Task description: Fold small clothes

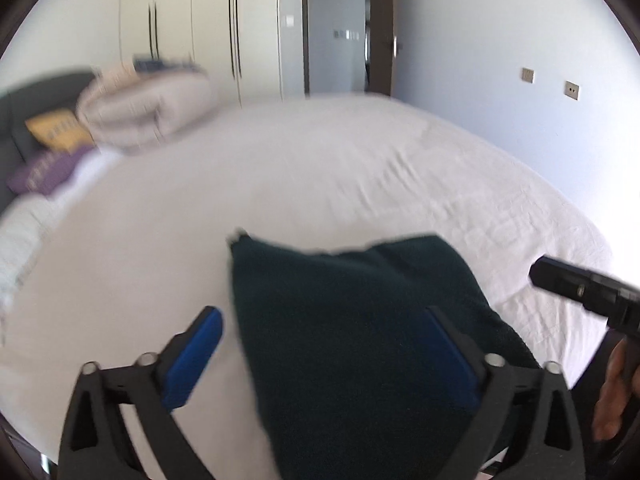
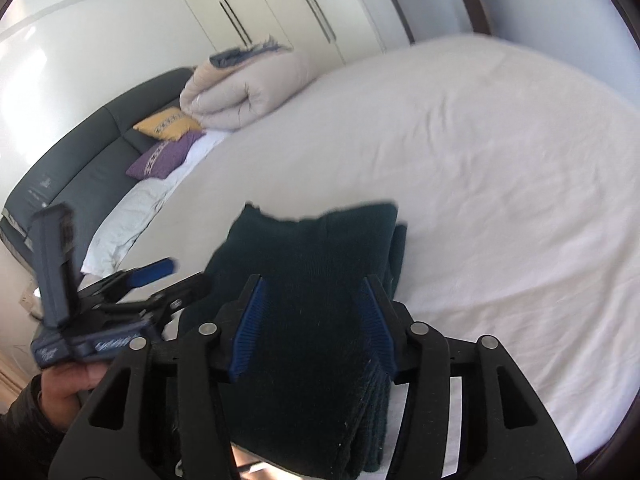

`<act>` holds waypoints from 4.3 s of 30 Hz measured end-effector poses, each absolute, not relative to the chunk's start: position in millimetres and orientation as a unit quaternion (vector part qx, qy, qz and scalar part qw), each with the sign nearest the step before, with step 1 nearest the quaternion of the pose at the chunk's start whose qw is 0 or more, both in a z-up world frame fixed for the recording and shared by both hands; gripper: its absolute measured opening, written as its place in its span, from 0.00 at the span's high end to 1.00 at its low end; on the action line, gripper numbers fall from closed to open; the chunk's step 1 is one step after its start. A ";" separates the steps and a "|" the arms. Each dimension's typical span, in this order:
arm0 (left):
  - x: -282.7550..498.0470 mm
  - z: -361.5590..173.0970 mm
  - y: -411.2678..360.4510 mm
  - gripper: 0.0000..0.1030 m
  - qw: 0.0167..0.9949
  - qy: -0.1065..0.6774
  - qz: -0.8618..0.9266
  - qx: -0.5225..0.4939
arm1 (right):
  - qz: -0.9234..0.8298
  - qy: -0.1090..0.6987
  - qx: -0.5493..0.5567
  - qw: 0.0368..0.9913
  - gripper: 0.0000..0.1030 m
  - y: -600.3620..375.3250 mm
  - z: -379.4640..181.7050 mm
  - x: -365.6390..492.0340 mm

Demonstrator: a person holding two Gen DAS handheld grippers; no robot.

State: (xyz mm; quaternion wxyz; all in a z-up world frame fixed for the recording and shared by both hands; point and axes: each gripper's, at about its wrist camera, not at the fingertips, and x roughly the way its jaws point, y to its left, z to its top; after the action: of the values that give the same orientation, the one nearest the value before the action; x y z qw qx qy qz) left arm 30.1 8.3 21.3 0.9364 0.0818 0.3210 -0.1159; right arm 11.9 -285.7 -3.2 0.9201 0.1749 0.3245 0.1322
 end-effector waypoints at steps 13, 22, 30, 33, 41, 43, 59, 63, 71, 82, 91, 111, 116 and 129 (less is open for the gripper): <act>-45.9 119.9 28.6 0.00 0.984 0.154 0.013 0.090 | 0.026 0.037 0.044 0.998 0.00 -282.0 139.1 -94.3; -53.7 97.1 44.0 0.00 0.963 0.265 0.022 0.047 | 0.047 0.170 0.081 0.981 0.00 -268.4 148.6 -108.0; -36.3 60.7 46.9 0.00 0.932 0.362 0.013 0.017 | 0.023 0.333 0.106 0.937 0.00 -260.5 77.6 -77.7; -34.6 54.3 48.1 0.00 0.926 0.377 0.016 0.017 | 0.001 0.361 0.123 0.925 0.00 -267.3 58.6 -67.0; -32.0 47.8 49.2 0.00 0.918 0.398 0.000 0.006 | -0.008 0.387 0.090 0.918 0.00 -255.6 38.7 -55.8; -32.2 47.0 48.7 0.00 0.917 0.398 0.000 0.010 | 0.001 0.392 0.079 0.916 0.00 -247.0 34.7 -56.2; -25.7 33.1 51.9 0.00 0.910 0.415 0.002 0.010 | 0.005 0.419 0.078 0.905 0.00 -233.6 14.6 -52.2; -25.0 30.4 51.4 0.00 0.908 0.418 0.001 0.012 | 0.004 0.424 0.083 0.902 0.00 -234.3 9.6 -49.7; -24.4 29.9 51.3 0.00 0.908 0.419 0.000 0.011 | 0.003 0.429 0.088 0.899 0.00 -235.3 4.8 -46.2; -24.2 28.2 50.1 0.00 0.907 0.422 -0.001 0.011 | 0.003 0.431 0.093 0.897 0.00 -234.2 1.2 -44.9; -24.2 26.4 49.6 0.00 0.906 0.424 -0.001 0.012 | 0.004 0.436 0.095 0.895 0.00 -230.9 -0.7 -44.7; -24.5 21.9 50.5 0.00 0.904 0.426 -0.001 0.011 | 0.005 0.440 0.097 0.893 0.00 -229.8 -4.4 -41.5; -24.7 21.5 50.7 0.00 0.904 0.427 -0.002 0.011 | 0.005 0.441 0.098 0.892 0.00 -229.9 -5.0 -41.3; -23.4 20.0 52.0 0.00 0.903 0.430 -0.003 0.010 | 0.004 0.441 0.099 0.892 0.00 -229.6 -8.4 -41.7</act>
State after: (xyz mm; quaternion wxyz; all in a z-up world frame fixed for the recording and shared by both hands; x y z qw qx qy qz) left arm -23.4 52.0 20.0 0.9026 0.0102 0.4304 -0.0025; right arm -41.7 -229.6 -8.4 0.8922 0.0992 0.4407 0.0039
